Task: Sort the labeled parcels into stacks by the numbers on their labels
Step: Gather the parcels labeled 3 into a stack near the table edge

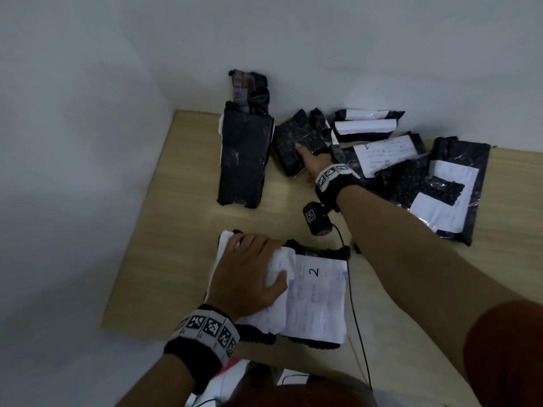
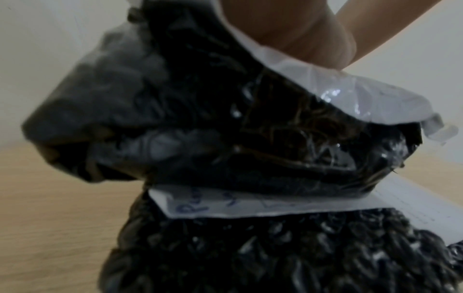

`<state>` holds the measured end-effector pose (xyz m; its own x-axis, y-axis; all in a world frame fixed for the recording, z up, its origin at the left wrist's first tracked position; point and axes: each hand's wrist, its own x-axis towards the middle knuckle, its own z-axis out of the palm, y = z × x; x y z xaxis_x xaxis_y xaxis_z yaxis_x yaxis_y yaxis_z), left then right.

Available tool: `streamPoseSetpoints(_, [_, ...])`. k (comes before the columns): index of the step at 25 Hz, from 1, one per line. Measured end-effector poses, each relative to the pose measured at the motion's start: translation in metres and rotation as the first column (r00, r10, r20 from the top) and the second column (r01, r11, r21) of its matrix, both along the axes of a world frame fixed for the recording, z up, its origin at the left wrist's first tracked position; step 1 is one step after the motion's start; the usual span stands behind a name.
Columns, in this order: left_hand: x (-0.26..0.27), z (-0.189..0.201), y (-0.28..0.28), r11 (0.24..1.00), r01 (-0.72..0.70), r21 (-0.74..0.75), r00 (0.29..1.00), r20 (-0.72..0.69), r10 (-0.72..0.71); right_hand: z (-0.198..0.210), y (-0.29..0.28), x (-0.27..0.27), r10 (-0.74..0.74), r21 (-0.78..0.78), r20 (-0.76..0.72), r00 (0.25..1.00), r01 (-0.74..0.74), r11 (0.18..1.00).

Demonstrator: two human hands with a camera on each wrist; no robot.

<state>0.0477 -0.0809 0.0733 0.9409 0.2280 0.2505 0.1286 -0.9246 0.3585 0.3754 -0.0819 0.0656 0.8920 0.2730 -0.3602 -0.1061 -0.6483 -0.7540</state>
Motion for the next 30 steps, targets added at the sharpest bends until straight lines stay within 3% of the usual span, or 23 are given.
streamPoseSetpoints(4, [0.006, 0.01, -0.009, 0.999, 0.045, 0.0, 0.997, 0.065, -0.045, 0.031, -0.012, 0.012, -0.156, 0.044, -0.01, 0.988, 0.156, 0.987])
streamPoseSetpoints(6, [0.008, 0.012, -0.012, 0.998, 0.065, 0.0, 0.995, 0.077, -0.065, 0.038, -0.023, 0.009, -0.181, 0.101, -0.009, 0.983, 0.181, 0.978])
streamPoseSetpoints(9, [0.01, 0.009, -0.019, 0.996, 0.089, -0.002, 0.995, 0.049, -0.089, 0.041, -0.044, -0.004, -0.153, 0.048, 0.093, 0.984, 0.149, 0.988])
streamPoseSetpoints(11, [0.009, 0.004, -0.022, 0.995, 0.102, 0.003, 0.994, 0.036, -0.102, 0.042, -0.06, -0.02, -0.021, 0.026, 0.276, 0.961, 0.014, 1.0])
streamPoseSetpoints(13, [0.01, 0.001, -0.023, 0.994, 0.113, 0.01, 0.993, 0.039, -0.114, 0.041, -0.079, -0.034, 0.205, -0.139, 0.56, 0.803, -0.153, 0.978])
streamPoseSetpoints(14, [0.011, 0.0, -0.024, 0.993, 0.118, 0.015, 0.992, 0.042, -0.119, 0.039, -0.089, -0.039, 0.389, -0.341, 0.602, 0.697, -0.216, 0.915])
streamPoseSetpoints(15, [0.011, -0.001, -0.025, 0.992, 0.122, 0.02, 0.992, 0.042, -0.122, 0.034, -0.1, -0.045, 0.586, -0.545, 0.53, 0.613, -0.284, 0.789])
streamPoseSetpoints(16, [0.012, -0.003, -0.026, 0.992, 0.126, 0.024, 0.991, 0.04, -0.127, 0.028, -0.112, -0.05, 0.727, -0.686, 0.361, 0.584, -0.361, 0.632])
streamPoseSetpoints(17, [0.012, -0.004, -0.026, 0.991, 0.13, 0.026, 0.991, 0.032, -0.131, 0.023, -0.125, -0.053, 0.78, -0.741, 0.178, 0.6, -0.439, 0.508])
streamPoseSetpoints(18, [0.013, -0.005, -0.028, 0.991, 0.134, 0.028, 0.991, 0.019, -0.135, 0.022, -0.137, -0.055, 0.767, -0.732, 0.077, 0.637, -0.486, 0.478])
streamPoseSetpoints(22, [0.017, -0.006, -0.028, 0.99, 0.136, 0.024, 0.99, -0.033, -0.135, 0.016, -0.146, -0.043, 0.564, -0.557, 0.22, 0.796, -0.373, 0.742])
streamPoseSetpoints(24, [0.017, -0.008, -0.027, 0.99, 0.136, 0.024, 0.989, -0.052, -0.135, 0.006, -0.138, -0.046, 0.54, -0.53, 0.163, 0.826, -0.389, 0.754])
streamPoseSetpoints(27, [0.017, -0.011, -0.023, 0.992, 0.122, 0.03, 0.991, -0.067, -0.12, -0.018, -0.121, -0.067, 0.562, -0.563, 0.054, 0.826, -0.439, 0.7])
streamPoseSetpoints(30, [0.02, -0.013, -0.019, 0.993, 0.117, 0.029, 0.991, -0.062, -0.115, -0.032, -0.109, -0.075, 0.476, -0.611, 0.067, 0.877, -0.341, 0.714])
